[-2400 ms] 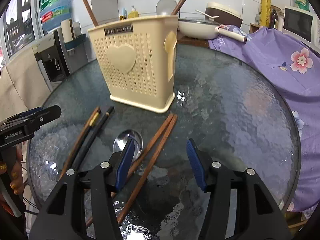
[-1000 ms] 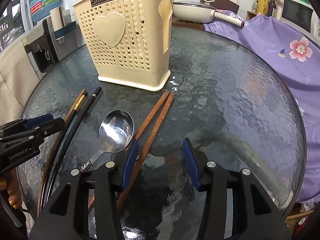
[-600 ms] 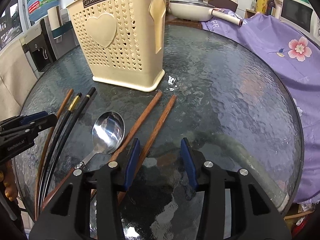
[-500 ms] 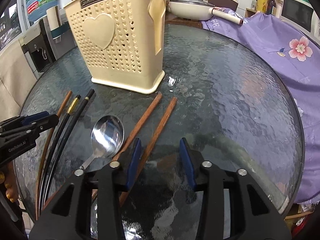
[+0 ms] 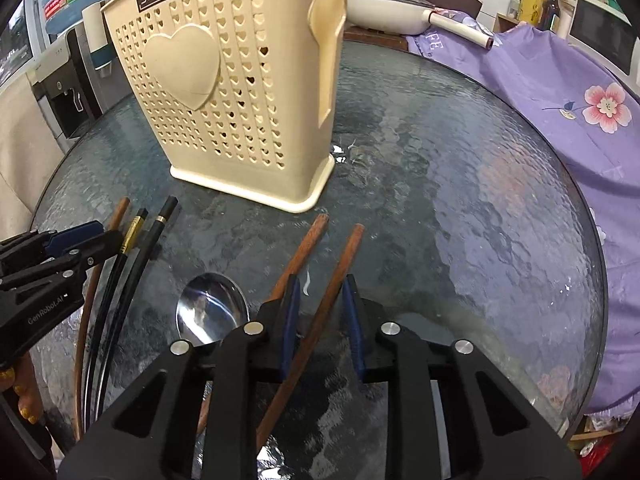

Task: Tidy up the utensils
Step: 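Grasp a wooden chopstick with the left tool while the right tool grasps another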

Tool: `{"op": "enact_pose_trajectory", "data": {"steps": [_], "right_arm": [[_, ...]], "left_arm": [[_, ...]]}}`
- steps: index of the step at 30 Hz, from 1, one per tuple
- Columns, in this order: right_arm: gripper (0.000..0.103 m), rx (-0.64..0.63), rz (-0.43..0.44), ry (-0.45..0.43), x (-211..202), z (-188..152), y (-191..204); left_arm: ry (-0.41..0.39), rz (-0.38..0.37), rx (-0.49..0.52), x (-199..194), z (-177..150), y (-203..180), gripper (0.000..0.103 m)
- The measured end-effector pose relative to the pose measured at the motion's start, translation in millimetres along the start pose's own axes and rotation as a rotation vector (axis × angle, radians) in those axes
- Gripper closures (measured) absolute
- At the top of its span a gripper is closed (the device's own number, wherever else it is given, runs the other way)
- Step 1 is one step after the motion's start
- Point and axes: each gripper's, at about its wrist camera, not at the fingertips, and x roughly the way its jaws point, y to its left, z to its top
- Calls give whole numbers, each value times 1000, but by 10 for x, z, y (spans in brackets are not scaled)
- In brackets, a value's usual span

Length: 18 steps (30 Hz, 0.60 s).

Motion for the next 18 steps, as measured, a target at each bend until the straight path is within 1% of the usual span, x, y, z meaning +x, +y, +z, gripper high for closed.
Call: {"op": "enact_pose_trajectory", "data": {"steps": [4, 8, 14, 18], "right_arm": [[84, 3, 9, 3, 17, 29, 1], [84, 3, 13, 2, 42, 72, 0], [84, -1, 22, -7, 62, 87, -14], [85, -13, 10, -6, 69, 84, 23]], "left_arm": [[5, -7, -7, 29, 38, -2, 84], [8, -34, -12, 55, 68, -8, 84], [9, -37, -7, 59, 67, -22, 84], [13, -27, 0, 66, 65, -37, 85]]}}
